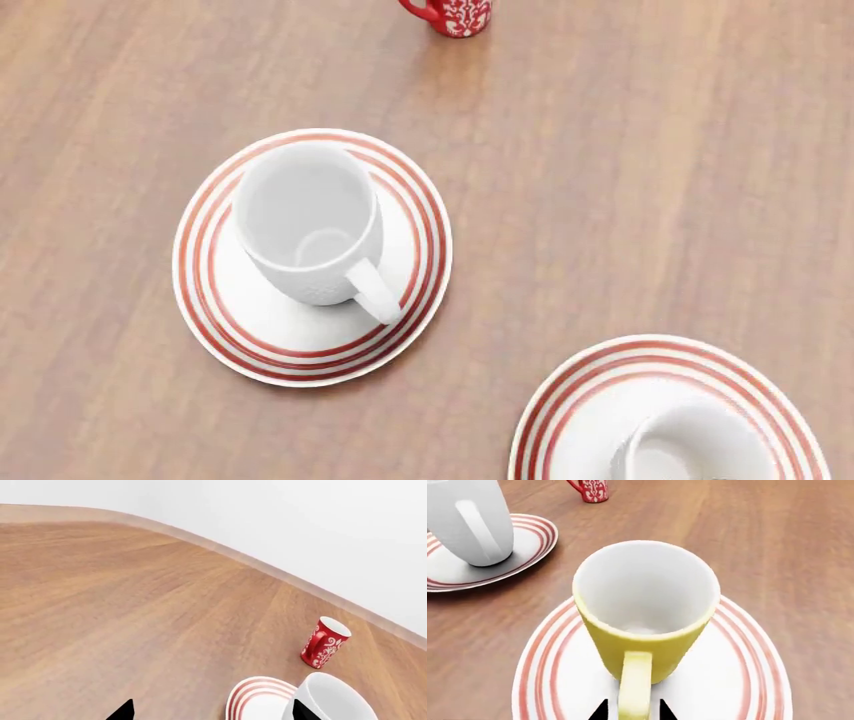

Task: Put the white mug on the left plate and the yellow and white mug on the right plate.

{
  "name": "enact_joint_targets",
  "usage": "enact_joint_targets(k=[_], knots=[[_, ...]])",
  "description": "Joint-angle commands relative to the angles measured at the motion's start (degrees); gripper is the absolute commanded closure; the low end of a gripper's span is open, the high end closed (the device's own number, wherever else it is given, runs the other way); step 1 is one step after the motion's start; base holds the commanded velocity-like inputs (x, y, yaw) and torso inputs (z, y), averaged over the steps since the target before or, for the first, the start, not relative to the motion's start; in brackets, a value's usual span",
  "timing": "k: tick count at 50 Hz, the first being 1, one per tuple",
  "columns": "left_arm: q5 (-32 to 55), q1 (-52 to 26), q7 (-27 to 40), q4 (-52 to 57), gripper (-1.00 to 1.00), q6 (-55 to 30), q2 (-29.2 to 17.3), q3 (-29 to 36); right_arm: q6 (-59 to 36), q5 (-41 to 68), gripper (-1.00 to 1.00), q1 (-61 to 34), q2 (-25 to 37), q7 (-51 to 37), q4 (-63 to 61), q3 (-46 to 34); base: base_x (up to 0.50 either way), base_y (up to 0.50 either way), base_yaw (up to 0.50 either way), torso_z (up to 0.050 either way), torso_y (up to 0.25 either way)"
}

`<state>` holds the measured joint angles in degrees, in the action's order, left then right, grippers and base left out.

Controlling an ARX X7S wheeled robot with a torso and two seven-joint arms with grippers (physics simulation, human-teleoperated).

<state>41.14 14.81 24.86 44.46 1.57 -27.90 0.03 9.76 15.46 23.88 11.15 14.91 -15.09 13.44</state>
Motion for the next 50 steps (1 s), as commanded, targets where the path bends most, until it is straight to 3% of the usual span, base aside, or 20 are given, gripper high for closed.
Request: enact_joint_targets(k=[1,6,17,30,44,50], knots=[[0.0,0.4,0.1,0.4,-1.0,0.3,-0.2,-0.1,1.9,-0.6,-1.0,0.0,0.1,-0.1,0.4,-0.4,0.0,0.0,0.0,0.0,0.0],[0.2,0.4,0.2,0.5,-1.0,0.3,-0.3,-0.2,2.2,-0.2,-1.0,0.1,0.0,-0.8,-0.3,0.2,0.0,0.0,0.0,0.0,0.0],[0.1,0.1,0.4,0.3,-1.0,0.3,-0.3,0.0,15.0,-9.1,-1.0,1.0,-1.9,-3.7,-1.4,1.8,0.0,0.0,0.0,0.0,0.0],[0.1,0.3,0.5,0.4,-1.0,0.5,-0.4,0.1,24.1,-9.5,-1.0,3.5,-1.5,-2.8,-4.4,1.4,0.0,0.0,0.0,0.0,0.0],[-0.2,-0.1,0.4,0.0,-1.0,0.5,-0.3,0.6,24.8,-7.2,-1.0,8.8,-0.2,-4.1,-15.1,4.5,0.0,0.0,0.0,0.0,0.0],[-0.3,-0.6,-0.2,-0.8,-1.0,0.7,-0.3,1.0,16.3,-4.7,-1.0,9.2,2.7,-6.7,-24.4,7.9,0.0,0.0,0.0,0.0,0.0]])
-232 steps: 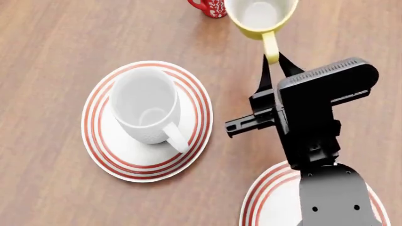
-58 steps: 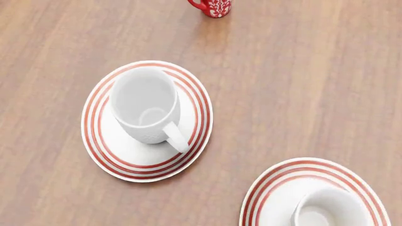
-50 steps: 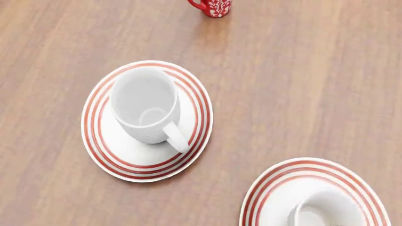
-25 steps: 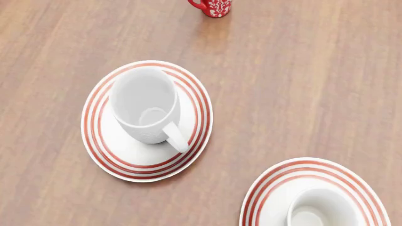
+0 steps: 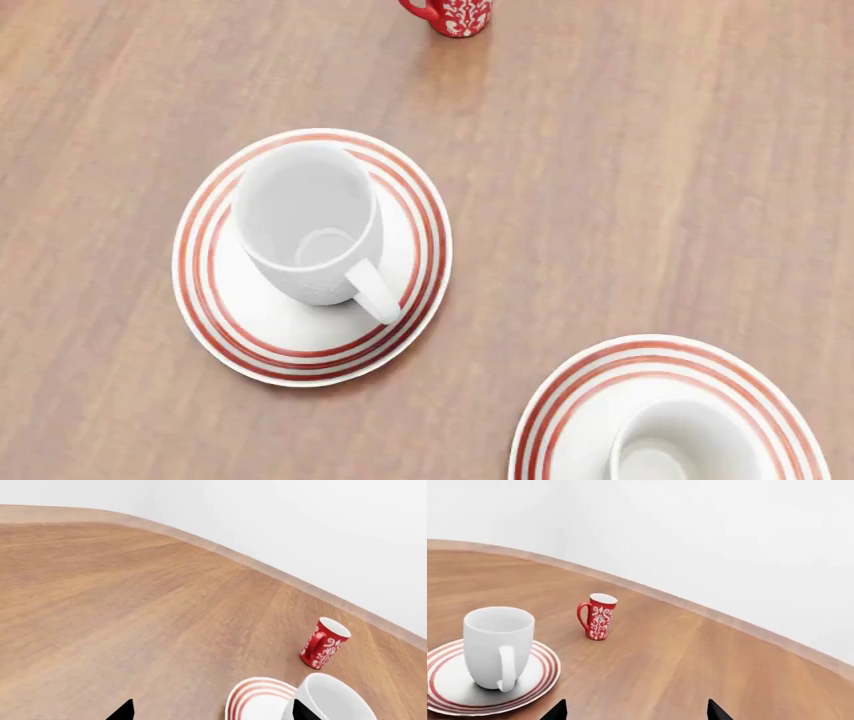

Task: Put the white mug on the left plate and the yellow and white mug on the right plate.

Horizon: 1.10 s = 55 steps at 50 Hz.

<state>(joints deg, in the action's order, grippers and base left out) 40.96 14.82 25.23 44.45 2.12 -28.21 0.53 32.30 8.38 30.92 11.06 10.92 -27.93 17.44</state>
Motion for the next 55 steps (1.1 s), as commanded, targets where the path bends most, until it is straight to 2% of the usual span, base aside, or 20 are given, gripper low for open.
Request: enact_joint_targets(k=[1,8,15,20,24,29,37,44,50,55], knots=[[0.0,-0.7,-0.7,-1.1,-1.0,0.2,0.0,0.5,-7.7,2.8,-1.0,1.9,3.3,-3.1,-12.5,4.4,0.0,0.0,0.0,0.0,0.0],[2.1,-2.6,-0.1,-1.7,-1.0,-0.7,-1.3,-0.6,-21.9,6.5,-1.0,-4.8,9.0,-7.5,-18.4,7.0,0.0,0.0,0.0,0.0,0.0],[4.7,-5.9,2.2,-1.0,-1.0,-3.3,-3.2,-1.6,-33.5,10.9,-1.0,-15.1,15.4,-11.3,-18.0,7.9,0.0,0.0,0.0,0.0,0.0],[5.3,-10.5,4.4,-0.6,-1.0,-6.4,-4.5,-0.8,-40.5,13.0,-1.0,-24.1,19.5,-13.3,-17.1,5.1,0.0,0.0,0.0,0.0,0.0],[8.0,-17.2,6.3,-1.6,-1.0,-10.6,-5.7,0.6,-45.8,14.4,-1.0,-31.2,22.7,-14.8,-15.5,3.5,0.0,0.0,0.0,0.0,0.0],[9.1,-23.6,7.4,-3.6,-1.0,-14.3,-6.0,3.0,-49.1,14.8,-1.0,-36.6,24.8,-16.1,-13.8,2.5,0.0,0.0,0.0,0.0,0.0],[10.9,-32.3,9.3,-5.3,-1.0,-19.8,-6.1,6.0,-50.0,16.7,-1.0,-40.2,26.7,-16.5,-9.4,6.7,0.0,0.0,0.0,0.0,0.0],[15.2,-41.5,11.3,-7.0,-1.0,-25.6,-6.1,8.2,-53.8,19.2,-1.0,-42.8,28.8,-18.5,-13.5,8.3,0.0,0.0,0.0,0.0,0.001],[19.7,-47.6,15.6,-3.4,-1.0,-29.4,-7.7,7.4,-61.1,25.4,-1.0,-46.5,32.9,-21.2,-19.3,10.8,0.0,0.0,0.0,0.0,0.0],[26.1,-53.9,19.4,-2.0,-1.0,-32.0,-8.7,6.0,-70.5,37.4,-1.0,-52.2,39.3,-26.2,-25.9,17.1,0.0,0.0,0.0,0.0,0.0]])
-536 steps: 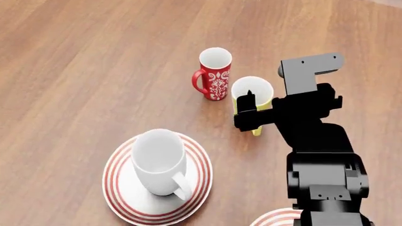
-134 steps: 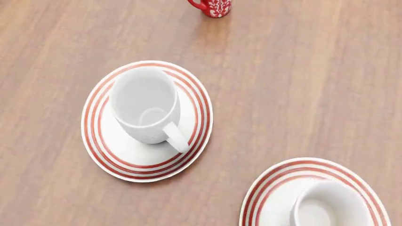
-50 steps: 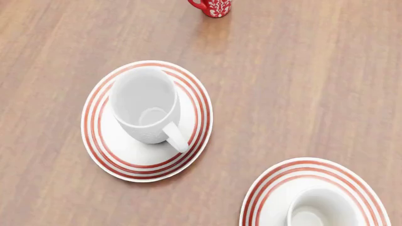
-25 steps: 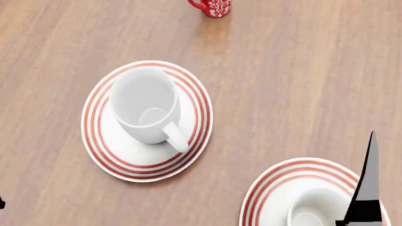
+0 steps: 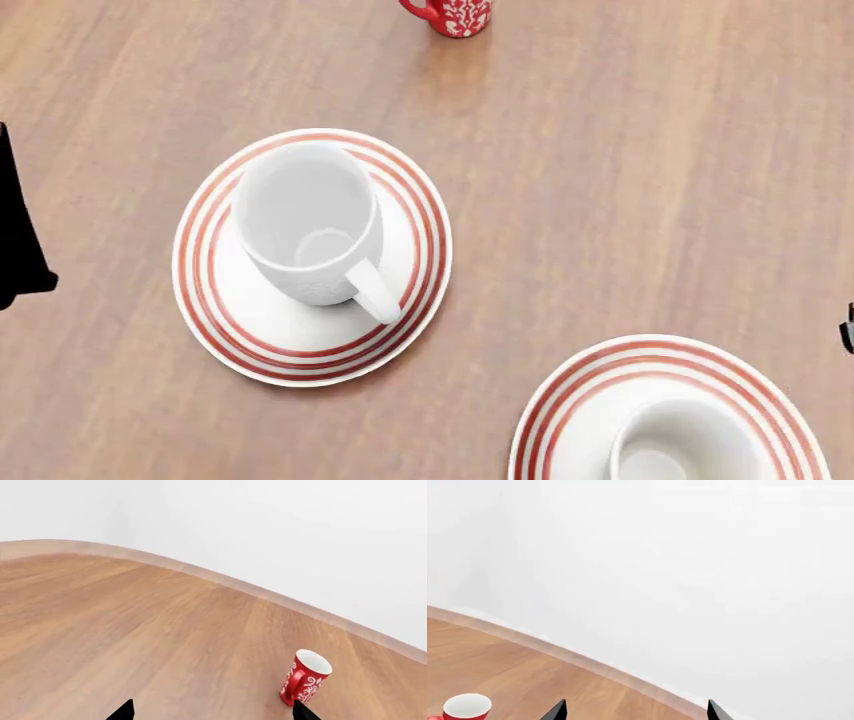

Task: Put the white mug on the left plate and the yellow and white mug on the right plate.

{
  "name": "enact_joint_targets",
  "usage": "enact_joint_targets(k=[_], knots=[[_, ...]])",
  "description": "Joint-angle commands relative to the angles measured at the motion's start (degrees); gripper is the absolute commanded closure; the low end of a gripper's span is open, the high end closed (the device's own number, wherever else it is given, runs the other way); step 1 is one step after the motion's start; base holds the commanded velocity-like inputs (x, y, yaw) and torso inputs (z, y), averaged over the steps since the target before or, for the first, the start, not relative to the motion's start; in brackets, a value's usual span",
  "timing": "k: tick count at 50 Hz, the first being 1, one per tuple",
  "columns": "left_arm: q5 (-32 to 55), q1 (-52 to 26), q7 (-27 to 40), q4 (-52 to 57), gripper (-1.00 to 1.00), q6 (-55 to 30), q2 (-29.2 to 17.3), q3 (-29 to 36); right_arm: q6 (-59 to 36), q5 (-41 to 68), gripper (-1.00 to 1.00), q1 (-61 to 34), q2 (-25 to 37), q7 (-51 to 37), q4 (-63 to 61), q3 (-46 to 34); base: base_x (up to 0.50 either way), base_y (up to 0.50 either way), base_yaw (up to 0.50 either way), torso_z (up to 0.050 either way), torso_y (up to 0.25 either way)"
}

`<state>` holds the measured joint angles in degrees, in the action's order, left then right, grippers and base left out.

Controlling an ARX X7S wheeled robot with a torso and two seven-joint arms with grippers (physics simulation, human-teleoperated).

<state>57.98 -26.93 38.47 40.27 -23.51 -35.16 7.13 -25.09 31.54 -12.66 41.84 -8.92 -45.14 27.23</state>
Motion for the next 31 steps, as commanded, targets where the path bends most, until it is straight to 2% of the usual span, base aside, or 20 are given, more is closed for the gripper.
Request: enact_joint_targets(k=[1,7,14,18,22,31], knots=[[9.8,-12.8,6.6,2.4,-1.0,-6.6,-1.8,-0.7,-14.3,15.9,-1.0,-9.5,9.6,-7.3,-9.2,7.8,0.0,0.0,0.0,0.0,0.0],[15.4,-18.7,10.2,3.1,-1.0,-8.1,-3.0,-2.0,-19.2,27.6,-1.0,-15.9,16.7,-13.0,-11.1,11.2,0.0,0.0,0.0,0.0,0.0],[21.0,-25.3,13.0,2.1,-1.0,-9.0,-3.3,-2.7,-18.4,36.8,-1.0,-25.4,24.7,-19.9,-8.9,6.8,0.0,0.0,0.0,0.0,0.0],[22.3,-26.8,13.3,1.6,-1.0,-8.9,-3.7,-3.4,-17.3,38.9,-1.0,-28.3,27.4,-21.6,-8.5,4.3,0.0,0.0,0.0,0.0,0.0],[22.4,-27.0,13.1,1.2,-1.0,-8.5,-3.7,-3.8,-17.7,41.2,-1.0,-29.0,28.7,-22.0,-8.5,5.8,0.0,0.0,0.0,0.0,0.0],[24.1,-29.3,14.6,1.5,-1.0,-8.8,-4.0,-3.9,-15.6,49.4,-1.0,-33.6,35.9,-26.0,-6.9,6.8,0.0,0.0,0.0,0.0,0.0]])
